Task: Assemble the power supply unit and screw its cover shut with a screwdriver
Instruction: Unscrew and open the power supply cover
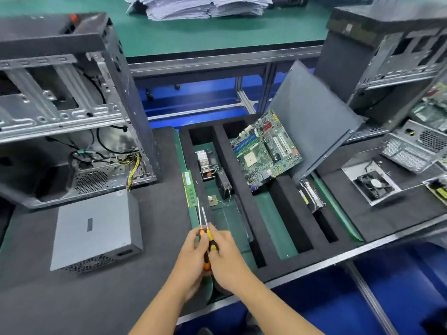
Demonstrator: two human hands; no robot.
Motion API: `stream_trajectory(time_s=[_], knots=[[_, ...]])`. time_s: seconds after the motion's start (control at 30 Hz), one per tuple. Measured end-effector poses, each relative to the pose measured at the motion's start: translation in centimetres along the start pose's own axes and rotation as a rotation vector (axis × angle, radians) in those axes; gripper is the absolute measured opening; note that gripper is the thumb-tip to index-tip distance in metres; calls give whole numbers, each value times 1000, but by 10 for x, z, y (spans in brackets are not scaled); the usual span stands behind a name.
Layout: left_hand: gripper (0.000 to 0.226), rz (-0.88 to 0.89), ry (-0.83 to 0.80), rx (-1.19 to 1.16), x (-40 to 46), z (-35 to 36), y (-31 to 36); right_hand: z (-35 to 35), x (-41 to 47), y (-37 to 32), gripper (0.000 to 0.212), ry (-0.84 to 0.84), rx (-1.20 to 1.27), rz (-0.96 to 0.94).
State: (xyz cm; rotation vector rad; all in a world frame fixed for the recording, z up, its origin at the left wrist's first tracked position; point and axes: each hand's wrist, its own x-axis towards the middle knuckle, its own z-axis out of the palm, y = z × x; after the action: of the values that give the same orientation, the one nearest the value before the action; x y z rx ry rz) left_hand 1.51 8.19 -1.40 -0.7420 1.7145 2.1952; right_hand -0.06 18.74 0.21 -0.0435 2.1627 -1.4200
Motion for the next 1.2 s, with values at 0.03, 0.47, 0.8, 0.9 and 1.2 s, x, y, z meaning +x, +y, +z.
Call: stream_trajectory(time_s=[0.03,0.47,0.8,0.9,1.2], knots=[[18,-16,-17,-16,1,3,1,-5,1,1,59,28,2,-16],[16,-105,-117,-54,33,76,2,-90,14,45,30,205,53,-40],[19,-147,-163,-28,69,211,-12,-303,24,120,14,750,-265,-280],[18,-145,-152,-23,81,263,-16,-380,22,137,16,972,-524,-372],[11,-138,-41,-61,116,386,-24,-562,44,169,35,655,-154,307]])
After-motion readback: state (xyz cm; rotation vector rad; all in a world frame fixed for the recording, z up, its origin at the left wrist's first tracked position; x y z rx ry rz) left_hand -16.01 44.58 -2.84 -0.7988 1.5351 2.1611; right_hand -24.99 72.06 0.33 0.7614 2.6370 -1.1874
